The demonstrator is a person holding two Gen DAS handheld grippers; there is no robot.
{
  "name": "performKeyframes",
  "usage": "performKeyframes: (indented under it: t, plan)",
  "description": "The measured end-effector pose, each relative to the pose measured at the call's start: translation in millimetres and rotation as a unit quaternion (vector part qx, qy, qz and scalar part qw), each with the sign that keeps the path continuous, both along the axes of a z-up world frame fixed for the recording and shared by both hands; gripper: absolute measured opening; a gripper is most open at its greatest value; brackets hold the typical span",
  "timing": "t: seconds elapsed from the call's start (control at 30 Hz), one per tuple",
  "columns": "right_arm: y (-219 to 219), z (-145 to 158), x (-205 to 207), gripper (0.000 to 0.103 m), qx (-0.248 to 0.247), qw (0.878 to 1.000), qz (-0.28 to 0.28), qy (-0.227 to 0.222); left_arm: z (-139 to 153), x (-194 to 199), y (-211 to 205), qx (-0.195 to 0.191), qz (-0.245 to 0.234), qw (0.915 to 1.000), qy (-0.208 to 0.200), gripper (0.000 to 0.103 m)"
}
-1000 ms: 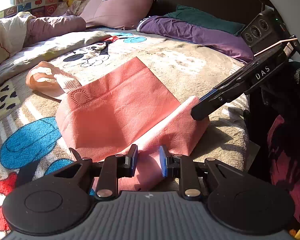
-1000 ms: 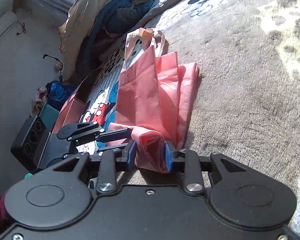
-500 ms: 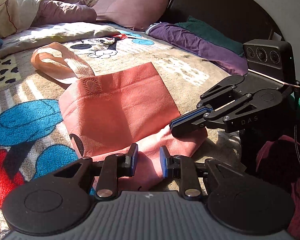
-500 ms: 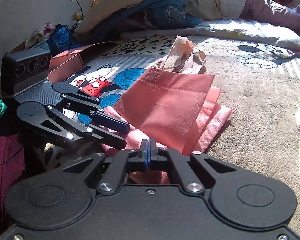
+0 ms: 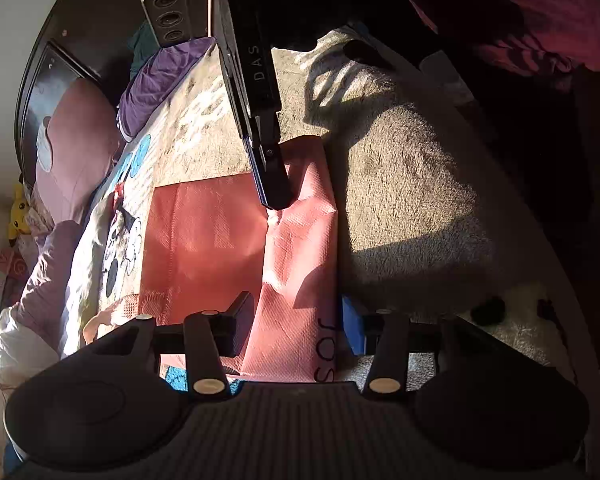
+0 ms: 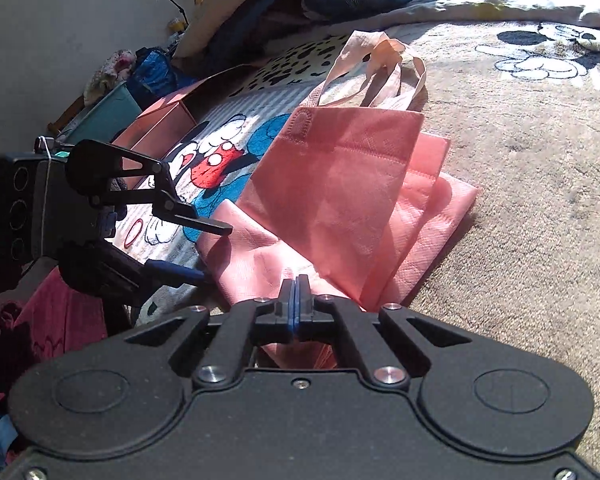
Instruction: Fold shopping bag
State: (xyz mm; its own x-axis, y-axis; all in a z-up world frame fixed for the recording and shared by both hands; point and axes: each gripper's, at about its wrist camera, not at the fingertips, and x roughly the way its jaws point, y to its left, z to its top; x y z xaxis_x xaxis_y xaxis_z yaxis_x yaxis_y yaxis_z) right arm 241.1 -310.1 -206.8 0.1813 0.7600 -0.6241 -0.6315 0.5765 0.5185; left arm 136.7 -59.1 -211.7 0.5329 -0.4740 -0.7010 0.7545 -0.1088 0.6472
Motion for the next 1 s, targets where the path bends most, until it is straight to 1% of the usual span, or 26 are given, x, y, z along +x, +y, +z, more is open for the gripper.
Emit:
performKeyframes:
  t: [0.03,0.07,0.1,0.13,0.17,0.23,0.27,0.3,0.37,0.43,0.47,0.5,0.53,0.57,0.6,0.63,0.67,0.7,0.77,0.83,0.87,0.9,1.0]
  plan:
    - [0,-1,1,0.0,0.003,1.0,0.005,0.005,-1,4,-3,0.0,0.004,1.0,0.001,0.057]
    - [0,-2,3,0.0,0.005,1.0,0.009,0.009,1,13,-5,-0.012,0.031,0.9989,0.032,0.057]
    - [-1,-3,3,0.0,0.01,1.0,0.009,0.014,5,25,-4,-0.031,0.066,0.994,0.081,0.052]
    - [-2,-4,3,0.0,0.016,1.0,0.006,0.019,9,36,-3,-0.05,0.096,0.9861,0.126,0.047]
    - [-4,-5,2,0.0,0.021,1.0,0.003,0.021,12,43,1,-0.066,0.113,0.9776,0.165,0.045]
    - [-5,-5,-4,0.0,0.027,0.999,-0.005,0.027,18,56,9,-0.095,0.143,0.9562,0.237,0.043]
    - [-4,-3,-8,0.0,0.025,0.999,-0.004,0.028,19,57,13,-0.099,0.147,0.949,0.261,0.043]
    - [0,-1,-14,0.0,0.019,1.0,0.004,0.02,20,60,17,-0.105,0.152,0.9394,0.289,0.043]
    - [10,8,-31,0.0,-0.001,0.999,0.032,-0.009,21,66,26,-0.121,0.168,0.9133,0.351,0.043]
    - [20,18,-50,0.002,-0.016,0.995,0.073,-0.064,19,78,37,-0.141,0.188,0.8784,0.416,0.044]
    - [24,23,-60,0.027,-0.022,0.991,0.095,-0.095,18,85,42,-0.152,0.198,0.8622,0.441,0.044]
    - [28,28,-70,0.048,-0.023,0.985,0.121,-0.122,16,91,45,-0.159,0.203,0.851,0.458,0.044]
    - [31,32,-78,0.075,-0.021,0.979,0.146,-0.139,14,97,48,-0.165,0.207,0.8394,0.475,0.044]
    - [34,34,-85,0.078,-0.028,0.975,0.16,-0.153,12,103,50,-0.171,0.212,0.8275,0.491,0.044]
    - [38,36,-92,0.078,-0.05,0.967,0.177,-0.177,10,108,53,-0.176,0.216,0.8151,0.508,0.044]
    - [43,36,-100,0.078,-0.076,0.954,0.202,-0.208,8,114,56,-0.182,0.221,0.8024,0.524,0.044]
    - [45,37,-105,0.074,-0.094,0.943,0.221,-0.23,6,119,58,-0.187,0.224,0.7909,0.538,0.044]
    - [45,37,-104,0.068,-0.101,0.94,0.223,-0.236,4,122,60,-0.191,0.226,0.7826,0.548,0.044]
    - [43,38,-98,0.043,-0.106,0.941,0.215,-0.24,-1,129,66,-0.203,0.232,0.7606,0.571,0.044]
    - [38,35,-86,0.041,-0.097,0.947,0.201,-0.233,-6,132,73,-0.214,0.233,0.7431,0.589,0.044]
    - [37,33,-80,0.042,-0.089,0.949,0.199,-0.228,-9,134,75,-0.218,0.232,0.7361,0.597,0.044]
    - [38,31,-79,0.042,-0.087,0.948,0.202,-0.231,-11,135,78,-0.223,0.231,0.729,0.605,0.044]
    - [47,22,-84,0.043,-0.1,0.937,0.222,-0.252,-18,140,84,-0.235,0.227,0.7078,0.626,0.044]
